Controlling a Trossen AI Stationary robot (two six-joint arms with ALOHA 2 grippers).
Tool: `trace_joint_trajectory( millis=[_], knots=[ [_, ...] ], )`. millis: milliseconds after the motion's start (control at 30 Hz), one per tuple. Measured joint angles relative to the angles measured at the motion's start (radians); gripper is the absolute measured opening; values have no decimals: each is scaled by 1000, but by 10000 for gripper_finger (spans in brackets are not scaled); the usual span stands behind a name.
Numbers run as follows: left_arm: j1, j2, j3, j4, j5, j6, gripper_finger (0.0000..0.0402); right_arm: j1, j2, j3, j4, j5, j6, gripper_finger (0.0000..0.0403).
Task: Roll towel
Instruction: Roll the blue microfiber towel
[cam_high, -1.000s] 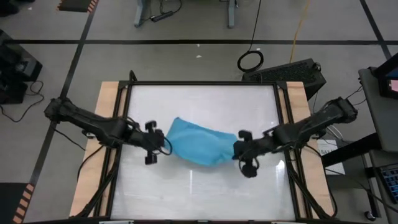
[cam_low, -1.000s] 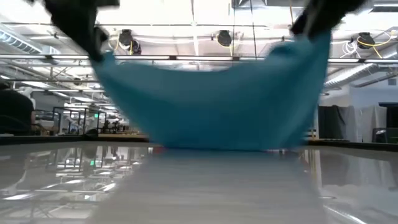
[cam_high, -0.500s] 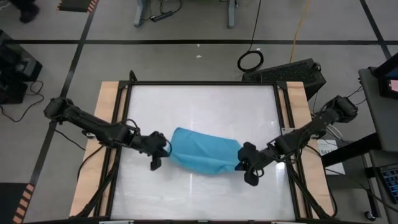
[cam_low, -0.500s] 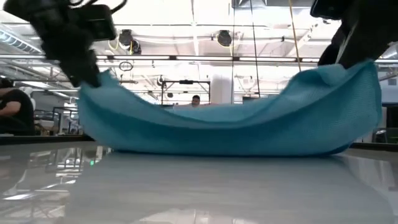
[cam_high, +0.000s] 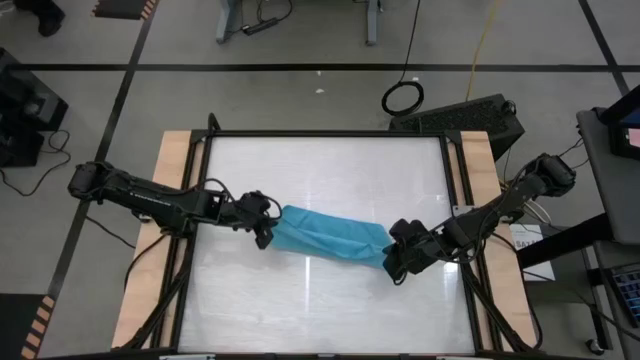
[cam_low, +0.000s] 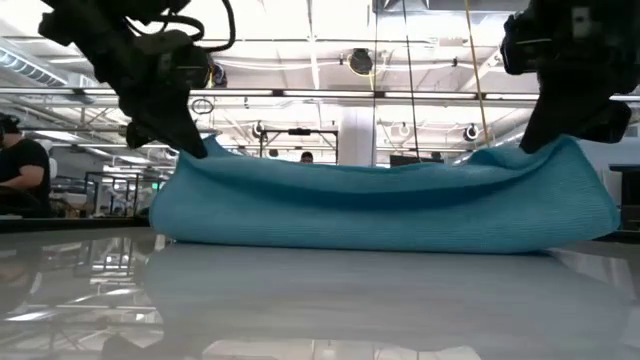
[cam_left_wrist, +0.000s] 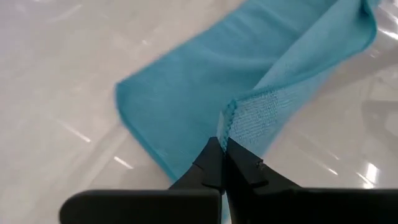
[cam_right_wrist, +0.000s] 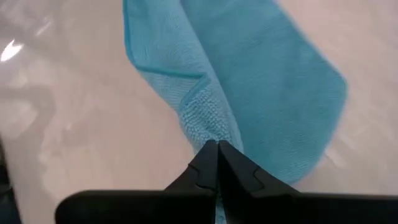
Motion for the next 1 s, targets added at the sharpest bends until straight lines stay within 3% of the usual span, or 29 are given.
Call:
trace_joint_trajectory(
  millis=[233, 500, 600, 800, 1000],
  knots=[
    [66, 73, 1, 68, -10, 112, 27, -3, 0, 0, -114, 143, 188, 22],
    [86, 164, 1, 176, -45, 109, 168, -7, 1, 0, -199, 148, 260, 198],
    [88, 165, 1, 179, -85, 78, 211, 16, 1, 0, -129, 170, 159, 243],
    [86, 165, 1, 226, 57, 239, 231, 68, 17, 0, 113, 171, -225, 238],
    [83, 165, 1, 220, 80, 306, 232, 64, 76, 0, 90, 169, -307, 179]
  ],
)
